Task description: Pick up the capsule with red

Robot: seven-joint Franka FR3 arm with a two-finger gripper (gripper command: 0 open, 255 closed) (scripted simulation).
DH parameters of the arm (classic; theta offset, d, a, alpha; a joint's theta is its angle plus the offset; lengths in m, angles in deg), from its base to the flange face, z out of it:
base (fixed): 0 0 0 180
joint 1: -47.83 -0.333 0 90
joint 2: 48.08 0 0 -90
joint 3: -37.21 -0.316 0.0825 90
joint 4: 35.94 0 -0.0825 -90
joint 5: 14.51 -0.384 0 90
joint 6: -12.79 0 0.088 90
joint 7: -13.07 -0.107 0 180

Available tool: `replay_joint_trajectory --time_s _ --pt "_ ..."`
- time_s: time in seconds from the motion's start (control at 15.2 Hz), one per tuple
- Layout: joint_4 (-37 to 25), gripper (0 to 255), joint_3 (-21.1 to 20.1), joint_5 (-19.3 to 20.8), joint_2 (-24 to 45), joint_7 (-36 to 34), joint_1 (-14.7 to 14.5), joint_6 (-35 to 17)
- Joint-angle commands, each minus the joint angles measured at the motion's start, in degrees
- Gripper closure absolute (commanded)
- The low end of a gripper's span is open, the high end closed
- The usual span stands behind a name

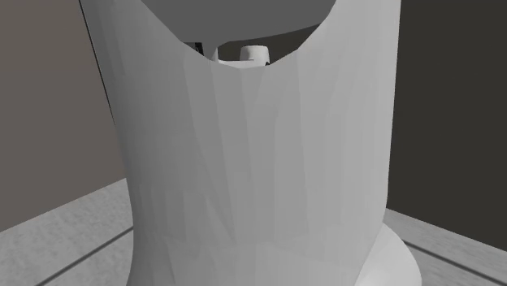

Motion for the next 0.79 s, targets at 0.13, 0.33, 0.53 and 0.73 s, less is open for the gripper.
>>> replay_joint_trajectory --time_s 0.13,0.33,0.53,0.73 --pt "0.04 255 -0.01 -0.03 0.02 0.01 0.00 -0.07" --pt "0.06 255 0.00 -0.01 0.00 0.00 0.00 -0.07" --pt "-0.25 255 0.12 0.44 -0.49 -0.33 -0.14 0.63" --pt "-1.06 255 0.49 1.81 -2.09 -1.24 -0.51 2.70"
